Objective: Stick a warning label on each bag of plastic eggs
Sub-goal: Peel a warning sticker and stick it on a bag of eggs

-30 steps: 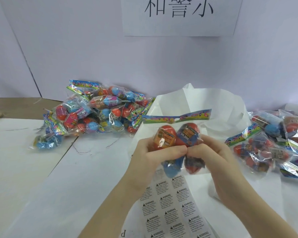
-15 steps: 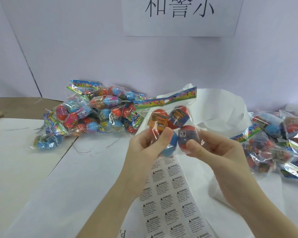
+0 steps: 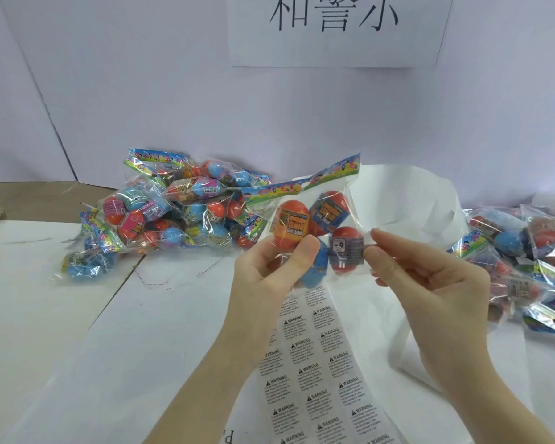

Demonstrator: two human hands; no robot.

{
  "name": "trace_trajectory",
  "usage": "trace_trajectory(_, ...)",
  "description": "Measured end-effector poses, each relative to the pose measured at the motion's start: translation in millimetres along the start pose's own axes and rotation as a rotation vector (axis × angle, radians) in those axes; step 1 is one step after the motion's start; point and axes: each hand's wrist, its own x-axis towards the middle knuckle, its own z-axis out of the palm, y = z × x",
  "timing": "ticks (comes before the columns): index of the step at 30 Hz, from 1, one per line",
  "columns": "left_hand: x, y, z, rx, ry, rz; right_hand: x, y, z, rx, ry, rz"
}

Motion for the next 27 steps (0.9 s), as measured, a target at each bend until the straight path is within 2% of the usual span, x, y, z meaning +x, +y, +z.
trace_trajectory(15,1.1,-3.0,-2.9,0.012,-0.036,0.079,5.1,-0.7,-4.3,0.023,-0.088,0.039)
trace_trajectory(21,0.8,-4.3,-2.3,0.037,-0.001,0.09,1.5,-1.3,-4.1,-0.073,0.041,-0.062)
trace_trajectory(27,-0.4,-8.1,-1.0,0.106,0.03,0.145,-0.1,0.9,-4.6,-0.216,0.085,-0.145)
